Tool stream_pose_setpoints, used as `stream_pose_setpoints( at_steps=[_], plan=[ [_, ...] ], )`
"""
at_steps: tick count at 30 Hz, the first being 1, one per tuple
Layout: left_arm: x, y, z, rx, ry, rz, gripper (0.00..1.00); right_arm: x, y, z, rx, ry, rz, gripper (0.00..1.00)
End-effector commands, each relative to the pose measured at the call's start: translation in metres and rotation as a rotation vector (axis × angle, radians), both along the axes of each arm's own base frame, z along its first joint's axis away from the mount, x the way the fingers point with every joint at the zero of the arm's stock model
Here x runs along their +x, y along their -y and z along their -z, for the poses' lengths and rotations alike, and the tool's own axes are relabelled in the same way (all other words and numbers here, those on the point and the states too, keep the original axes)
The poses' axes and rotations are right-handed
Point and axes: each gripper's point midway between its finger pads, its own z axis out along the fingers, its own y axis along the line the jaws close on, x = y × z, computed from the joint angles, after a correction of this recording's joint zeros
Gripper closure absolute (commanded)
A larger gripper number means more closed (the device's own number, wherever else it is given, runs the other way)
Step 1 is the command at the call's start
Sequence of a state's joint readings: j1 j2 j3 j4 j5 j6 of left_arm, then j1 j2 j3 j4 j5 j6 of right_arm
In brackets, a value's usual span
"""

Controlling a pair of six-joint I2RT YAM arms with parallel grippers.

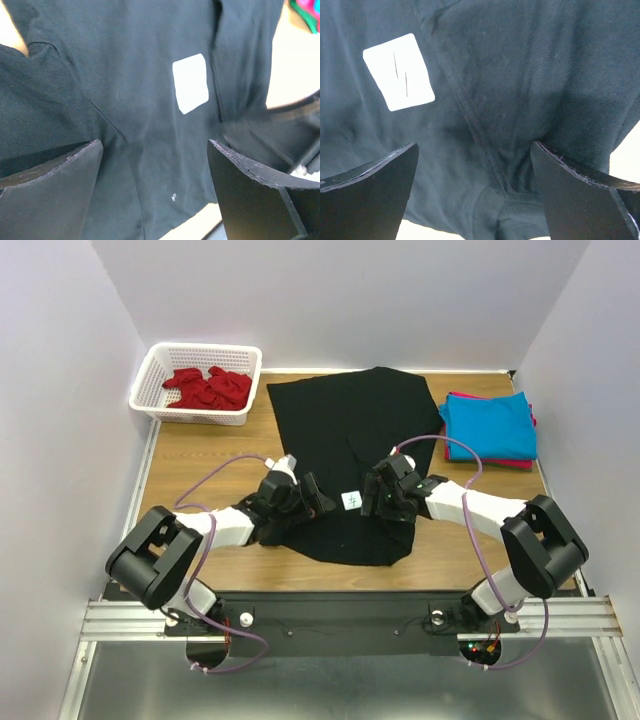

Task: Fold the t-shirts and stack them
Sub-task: Flatten the tshirt out

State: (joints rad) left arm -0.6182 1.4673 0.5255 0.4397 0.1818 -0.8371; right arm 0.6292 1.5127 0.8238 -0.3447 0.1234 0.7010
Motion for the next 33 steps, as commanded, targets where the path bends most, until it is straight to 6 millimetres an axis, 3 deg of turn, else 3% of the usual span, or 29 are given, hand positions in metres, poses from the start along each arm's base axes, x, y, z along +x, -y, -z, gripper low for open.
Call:
stream_pose_setpoints(
  at_steps=[1, 3, 4, 5, 10, 13, 14, 15, 18, 19, 21, 23, 24, 26, 27, 29, 30, 31, 33],
  plan=[
    [-0.063, 0.011, 0.035, 0.022, -0.151, 0.049, 0.02, 0.009, 0.009, 0.012, -0.062, 0.02, 0.052, 0.0],
    [-0.086, 0.02, 0.038, 0.007, -0.194, 0.072, 0.02, 0.015, 0.009, 0.011, -0.08, 0.032, 0.04, 0.0],
    [-0.113, 0.028, 0.042, -0.003, -0.246, 0.093, 0.02, 0.017, 0.009, 0.01, -0.083, 0.036, 0.034, 0.0],
    [-0.125, 0.031, 0.043, -0.011, -0.268, 0.093, 0.02, 0.019, 0.008, 0.01, -0.087, 0.039, 0.029, 0.0],
    [-0.215, 0.067, 0.019, -0.125, -0.346, 0.166, 0.02, 0.041, 0.006, 0.016, -0.135, 0.045, -0.034, 0.0],
    [-0.223, 0.092, 0.004, -0.166, -0.323, 0.202, 0.01, 0.056, 0.0, 0.02, -0.147, 0.071, -0.101, 0.0],
    [-0.222, 0.099, 0.001, -0.172, -0.308, 0.215, 0.01, 0.061, -0.003, 0.02, -0.144, 0.088, -0.121, 0.0],
    [-0.221, 0.105, 0.011, -0.134, -0.286, 0.237, 0.01, 0.072, -0.013, 0.015, -0.121, 0.128, -0.174, 0.0],
    [-0.209, 0.144, -0.005, -0.135, -0.18, 0.337, 0.02, 0.094, -0.036, 0.017, -0.065, 0.167, -0.33, 0.0],
    [-0.204, 0.161, -0.021, -0.166, -0.157, 0.357, 0.02, 0.103, -0.036, 0.017, -0.071, 0.18, -0.351, 0.0],
    [-0.198, 0.17, -0.028, -0.173, -0.135, 0.388, 0.02, 0.122, -0.045, 0.023, -0.068, 0.191, -0.417, 0.0],
    [-0.182, 0.174, -0.043, -0.191, -0.092, 0.414, 0.02, 0.142, -0.034, 0.03, -0.077, 0.189, -0.4, 0.0],
    [-0.176, 0.173, -0.052, -0.202, -0.075, 0.417, 0.02, 0.147, -0.031, 0.042, -0.056, 0.16, -0.407, 0.0],
    [-0.156, 0.167, -0.07, -0.205, -0.014, 0.403, 0.02, 0.177, -0.018, 0.034, 0.012, 0.182, -0.394, 0.0],
    [-0.148, 0.159, -0.065, -0.157, -0.014, 0.38, 0.01, 0.192, -0.015, 0.037, 0.01, 0.191, -0.395, 0.0],
    [-0.13, 0.15, -0.075, -0.117, 0.031, 0.348, 0.02, 0.207, -0.002, 0.038, -0.033, 0.216, -0.413, 0.0],
    [-0.111, 0.139, -0.084, -0.094, 0.078, 0.314, 0.02, 0.218, 0.011, 0.037, -0.123, 0.242, -0.4, 0.0],
    [-0.105, 0.126, -0.079, -0.044, 0.07, 0.295, 0.02, 0.226, 0.018, 0.037, -0.171, 0.253, -0.411, 0.0],
    [-0.069, 0.093, -0.082, 0.014, 0.105, 0.182, 0.02, 0.244, 0.021, 0.016, -0.224, 0.301, -0.421, 0.0]
  ],
)
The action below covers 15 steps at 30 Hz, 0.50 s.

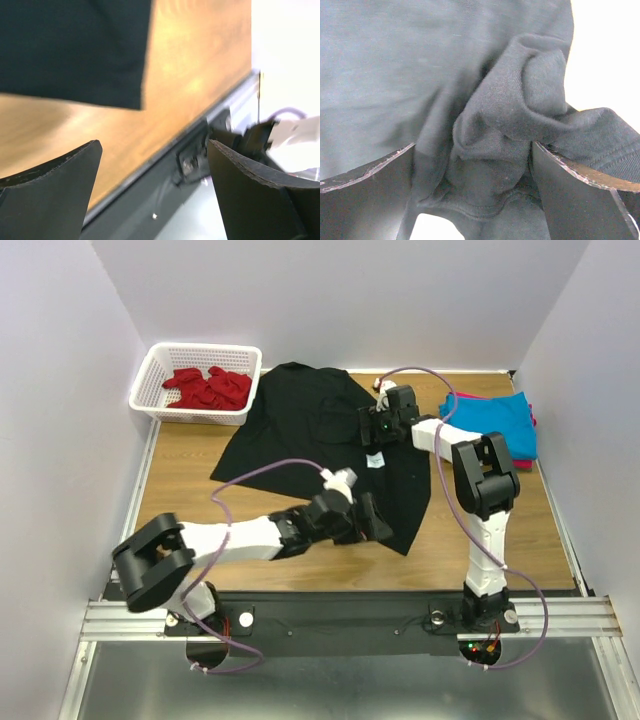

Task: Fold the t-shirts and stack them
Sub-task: Flatten the tshirt out

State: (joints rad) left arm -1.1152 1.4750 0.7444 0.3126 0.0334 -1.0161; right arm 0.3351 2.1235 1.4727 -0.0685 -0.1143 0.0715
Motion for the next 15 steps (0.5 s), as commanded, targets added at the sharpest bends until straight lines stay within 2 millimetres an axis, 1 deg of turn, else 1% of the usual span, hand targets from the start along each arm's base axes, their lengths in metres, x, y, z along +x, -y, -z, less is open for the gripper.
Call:
stream_pose_setpoints(
  at_steps=[1, 2, 3, 4, 5, 6, 7, 8, 9, 10, 11, 12, 13, 15],
  plan=[
    [0.056, -0.055, -0.02, 0.109, 0.128, -0.134, 0.01, 0.002, 0.021, 0.013, -0.176, -0.027, -0.053, 0.0],
    [0.065, -0.071, -0.013, 0.137, 0.125, -0.172, 0.02, 0.011, 0.015, -0.013, -0.149, 0.018, -0.059, 0.0],
    [0.074, -0.085, -0.02, 0.136, 0.141, -0.217, 0.02, 0.01, 0.008, -0.028, -0.116, 0.031, -0.084, 0.0],
    [0.089, -0.108, -0.016, 0.179, 0.146, -0.275, 0.02, 0.009, 0.004, -0.04, -0.097, 0.039, -0.099, 0.0],
    [0.096, -0.122, -0.015, 0.202, 0.162, -0.318, 0.02, 0.006, -0.002, -0.066, -0.069, 0.074, -0.124, 0.0],
    [0.103, -0.135, -0.027, 0.188, 0.187, -0.359, 0.02, -0.001, -0.011, -0.08, -0.038, 0.081, -0.169, 0.0],
    [0.116, -0.154, -0.029, 0.202, 0.203, -0.421, 0.02, -0.008, -0.011, -0.086, -0.033, 0.075, -0.167, 0.0],
    [0.121, -0.169, -0.025, 0.215, 0.202, -0.464, 0.02, -0.015, -0.017, -0.096, -0.025, 0.085, -0.174, 0.0],
    [0.127, -0.183, -0.03, 0.206, 0.217, -0.512, 0.02, -0.027, -0.018, -0.107, -0.01, 0.089, -0.165, 0.0],
    [0.139, -0.209, -0.026, 0.23, 0.2, -0.611, 0.02, -0.039, -0.031, -0.112, -0.001, 0.091, -0.178, 0.0],
    [0.141, -0.224, -0.017, 0.251, 0.178, -0.648, 0.01, -0.05, -0.038, -0.111, 0.0, 0.079, -0.187, 0.0],
    [0.143, -0.232, -0.015, 0.252, 0.167, -0.664, 0.02, -0.061, -0.046, -0.119, 0.0, 0.092, -0.192, 0.0],
    [0.146, -0.246, -0.008, 0.257, 0.146, -0.687, 0.02, -0.085, -0.072, -0.107, -0.017, 0.069, -0.253, 0.0],
    [0.147, -0.258, -0.006, 0.258, 0.135, -0.72, 0.02, -0.104, -0.097, -0.098, -0.007, 0.035, -0.248, 0.0]
  ],
)
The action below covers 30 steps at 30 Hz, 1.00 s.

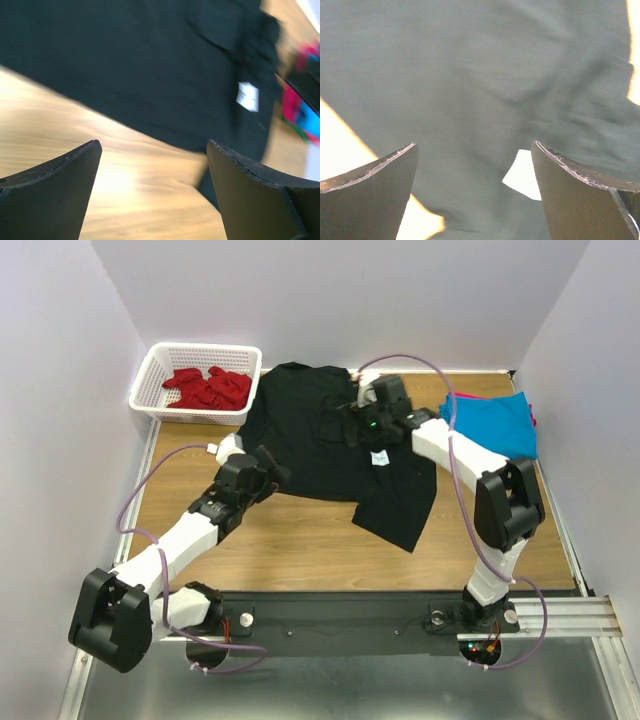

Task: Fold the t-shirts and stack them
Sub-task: Flatten the tshirt out

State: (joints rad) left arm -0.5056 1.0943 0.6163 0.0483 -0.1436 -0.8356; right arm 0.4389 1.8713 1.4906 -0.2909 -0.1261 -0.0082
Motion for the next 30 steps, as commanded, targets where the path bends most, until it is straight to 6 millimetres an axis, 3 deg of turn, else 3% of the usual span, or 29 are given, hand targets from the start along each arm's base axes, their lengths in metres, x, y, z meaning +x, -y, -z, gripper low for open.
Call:
stream_pose_setpoints(
  at_steps=[1, 3, 4, 5, 8, 12, 14, 15, 17, 18, 19, 20, 21, 23, 25, 30],
  plan=[
    [-0.002, -0.037, 0.018, 0.047, -0.042, -0.089, 0.01, -0.056, -0.075, 0.009, 0.017, -0.056, -0.103, 0.0],
    [-0.005, -0.053, 0.022, 0.048, -0.061, -0.139, 0.02, -0.068, -0.107, 0.017, 0.04, -0.09, -0.139, 0.0],
    [-0.009, -0.062, 0.026, 0.058, -0.081, -0.173, 0.01, -0.069, -0.118, 0.041, 0.027, -0.137, -0.144, 0.0],
    [-0.011, -0.069, 0.03, 0.06, -0.094, -0.198, 0.02, -0.066, -0.138, 0.033, 0.053, -0.122, -0.165, 0.0],
    [-0.019, -0.086, 0.033, 0.051, -0.105, -0.254, 0.01, -0.07, -0.173, 0.057, 0.064, -0.164, -0.204, 0.0],
    [-0.024, -0.09, 0.031, 0.036, -0.084, -0.246, 0.01, -0.078, -0.184, 0.092, 0.05, -0.235, -0.21, 0.0],
    [-0.027, -0.098, 0.033, 0.049, -0.088, -0.273, 0.02, -0.09, -0.168, 0.115, 0.01, -0.288, -0.182, 0.0],
    [-0.028, -0.1, 0.033, 0.052, -0.087, -0.281, 0.02, -0.091, -0.168, 0.116, 0.01, -0.288, -0.181, 0.0],
    [-0.028, -0.103, 0.032, 0.05, -0.081, -0.29, 0.02, -0.105, -0.142, 0.134, -0.055, -0.317, -0.133, 0.0],
    [-0.028, -0.102, 0.033, 0.048, -0.078, -0.287, 0.01, -0.109, -0.13, 0.139, -0.084, -0.318, -0.107, 0.0],
    [-0.027, -0.102, 0.032, 0.043, -0.071, -0.288, 0.02, -0.112, -0.123, 0.129, -0.086, -0.303, -0.09, 0.0],
    [-0.027, -0.103, 0.033, 0.045, -0.074, -0.288, 0.02, -0.131, -0.099, 0.149, -0.139, -0.348, -0.061, 0.0],
    [-0.028, -0.104, 0.036, 0.048, -0.084, -0.294, 0.02, -0.13, -0.087, 0.136, -0.147, -0.312, -0.012, 0.0],
    [-0.028, -0.103, 0.042, 0.051, -0.103, -0.289, 0.01, -0.148, -0.052, 0.15, -0.219, -0.323, 0.057, 0.0],
    [-0.029, -0.098, 0.05, 0.029, -0.121, -0.27, 0.02, -0.158, -0.038, 0.143, -0.222, -0.316, 0.076, 0.0],
    [-0.034, -0.084, 0.07, -0.004, -0.169, -0.202, 0.02, -0.162, -0.054, 0.12, -0.128, -0.321, 0.034, 0.0]
  ],
)
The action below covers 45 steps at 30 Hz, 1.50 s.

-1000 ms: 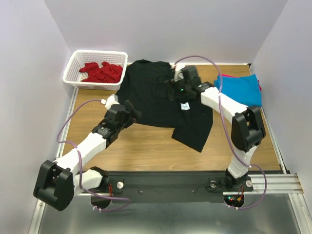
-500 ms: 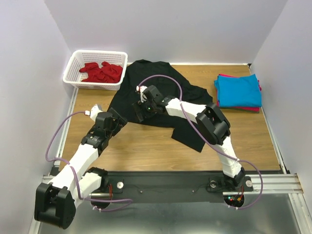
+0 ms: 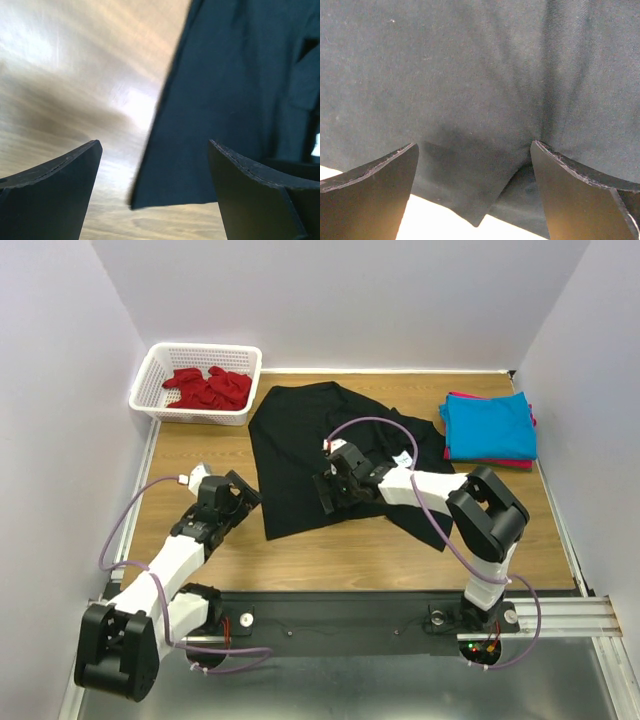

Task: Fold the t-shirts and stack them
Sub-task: Flatten the tshirt out

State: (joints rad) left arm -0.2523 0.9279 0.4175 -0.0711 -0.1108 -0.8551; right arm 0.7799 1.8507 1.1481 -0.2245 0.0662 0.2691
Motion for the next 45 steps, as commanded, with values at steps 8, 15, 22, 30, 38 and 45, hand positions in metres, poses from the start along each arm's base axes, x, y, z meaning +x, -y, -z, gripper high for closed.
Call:
stream_pose_setpoints(
  at_steps=[8, 15, 22, 30, 38, 45],
  plan=[
    [-0.027, 0.035, 0.018, -0.07, -0.037, 0.148, 0.02, 0.025, -0.03, -0.075, 0.157, 0.058, 0.064, 0.0],
    [-0.04, 0.043, 0.03, 0.006, -0.1, 0.127, 0.02, 0.031, 0.009, -0.15, 0.338, 0.156, 0.378, 0.0],
    [-0.049, 0.033, 0.037, 0.15, -0.213, 0.129, 0.05, 0.006, 0.123, -0.18, 0.442, 0.316, 0.751, 0.0],
    [-0.065, 0.052, 0.058, 0.198, -0.318, 0.226, 0.15, -0.007, 0.176, -0.185, 0.386, 0.372, 0.843, 0.0],
    [-0.062, 0.048, 0.068, 0.318, -0.39, 0.237, 0.42, -0.001, 0.187, -0.142, 0.3, 0.256, 0.864, 0.0],
    [-0.063, 0.053, 0.069, 0.321, -0.398, 0.282, 0.8, -0.005, 0.198, -0.131, 0.262, 0.247, 0.876, 0.0]
  ],
)
